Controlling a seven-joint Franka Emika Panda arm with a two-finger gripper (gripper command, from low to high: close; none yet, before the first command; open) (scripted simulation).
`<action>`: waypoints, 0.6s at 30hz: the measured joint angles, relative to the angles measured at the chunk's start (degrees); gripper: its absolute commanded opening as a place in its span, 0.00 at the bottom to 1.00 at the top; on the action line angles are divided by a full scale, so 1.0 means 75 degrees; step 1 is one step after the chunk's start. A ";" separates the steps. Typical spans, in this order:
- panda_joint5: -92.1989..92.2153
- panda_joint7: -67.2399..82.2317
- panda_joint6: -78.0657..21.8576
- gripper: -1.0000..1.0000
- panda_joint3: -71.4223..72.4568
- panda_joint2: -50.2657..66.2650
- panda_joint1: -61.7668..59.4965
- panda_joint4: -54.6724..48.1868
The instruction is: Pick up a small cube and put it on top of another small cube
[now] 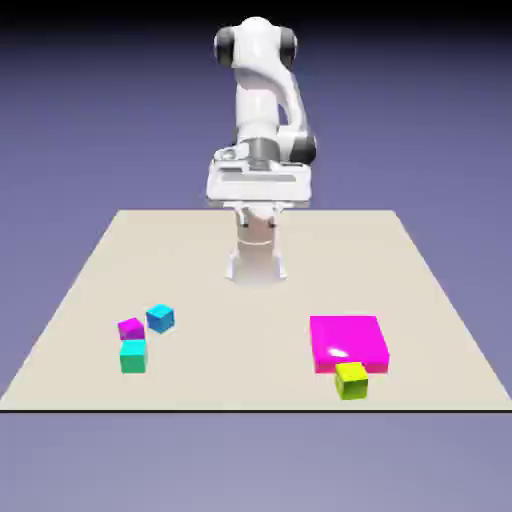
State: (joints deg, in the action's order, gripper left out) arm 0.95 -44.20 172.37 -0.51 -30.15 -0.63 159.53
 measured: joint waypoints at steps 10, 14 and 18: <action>0.1054 -0.1925 -0.1805 0.50 -0.0564 0.2769 -0.1451 -0.1622; 0.1476 -0.2695 -0.2527 0.50 -0.0789 0.3876 -0.2108 -0.2271; 0.1897 -0.3465 -0.3249 0.50 -0.1015 0.4983 -0.2632 -0.2920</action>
State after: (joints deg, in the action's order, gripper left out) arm 15.18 -70.18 148.00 -8.12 7.22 -20.37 137.63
